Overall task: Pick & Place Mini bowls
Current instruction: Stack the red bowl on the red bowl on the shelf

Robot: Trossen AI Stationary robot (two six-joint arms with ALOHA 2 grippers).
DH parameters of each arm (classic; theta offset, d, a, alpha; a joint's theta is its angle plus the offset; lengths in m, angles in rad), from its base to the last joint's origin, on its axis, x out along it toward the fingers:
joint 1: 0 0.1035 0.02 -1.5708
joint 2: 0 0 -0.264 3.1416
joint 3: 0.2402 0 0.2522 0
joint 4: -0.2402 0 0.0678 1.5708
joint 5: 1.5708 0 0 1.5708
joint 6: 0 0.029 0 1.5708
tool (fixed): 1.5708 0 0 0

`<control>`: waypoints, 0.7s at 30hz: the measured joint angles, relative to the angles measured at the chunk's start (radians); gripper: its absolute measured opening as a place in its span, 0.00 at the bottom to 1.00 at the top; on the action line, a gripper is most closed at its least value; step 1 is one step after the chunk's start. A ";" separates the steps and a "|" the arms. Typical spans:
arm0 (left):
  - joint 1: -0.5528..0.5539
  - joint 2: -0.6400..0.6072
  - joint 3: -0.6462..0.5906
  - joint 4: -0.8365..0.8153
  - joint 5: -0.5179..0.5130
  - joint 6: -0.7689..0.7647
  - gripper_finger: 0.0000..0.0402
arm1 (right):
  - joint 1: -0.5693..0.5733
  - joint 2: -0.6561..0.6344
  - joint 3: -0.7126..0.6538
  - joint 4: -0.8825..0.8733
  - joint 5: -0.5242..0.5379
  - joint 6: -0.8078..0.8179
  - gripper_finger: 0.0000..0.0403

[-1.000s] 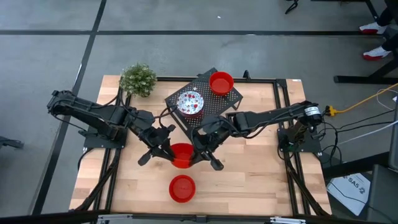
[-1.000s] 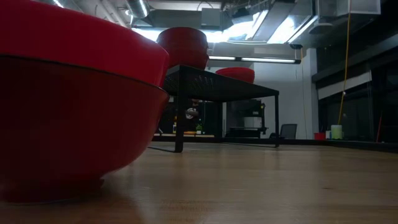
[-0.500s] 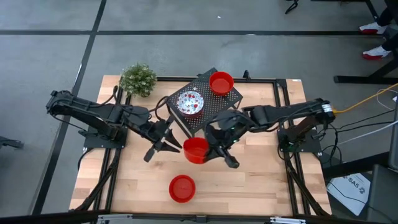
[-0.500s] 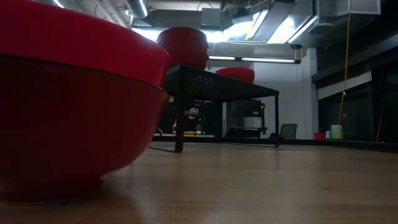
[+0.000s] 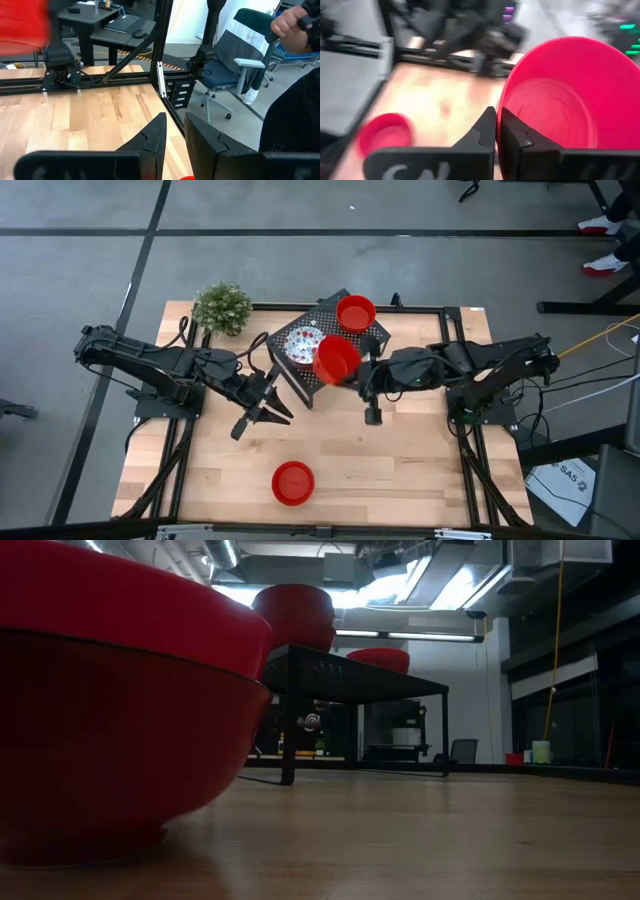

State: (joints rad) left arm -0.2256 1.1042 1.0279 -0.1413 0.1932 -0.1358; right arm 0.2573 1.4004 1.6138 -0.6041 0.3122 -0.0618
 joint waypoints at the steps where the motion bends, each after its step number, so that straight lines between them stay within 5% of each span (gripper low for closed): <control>1: 0.000 0.000 0.000 0.000 -0.002 0.000 0.16 | 0.000 -0.002 0.000 -0.001 0.044 -0.005 0.03; 10: -0.002 0.000 0.000 0.000 -0.135 -0.016 0.16 | -0.012 -0.004 0.000 -0.001 0.405 -0.025 0.03; 21: -0.002 0.000 0.000 0.000 -0.250 -0.087 0.16 | -0.062 -0.004 0.000 -0.001 0.574 -0.013 0.03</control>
State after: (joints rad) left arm -0.2272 1.1046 1.0279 -0.1417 -0.0564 -0.2233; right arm 0.1954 1.3968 1.6138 -0.6048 0.8864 -0.0753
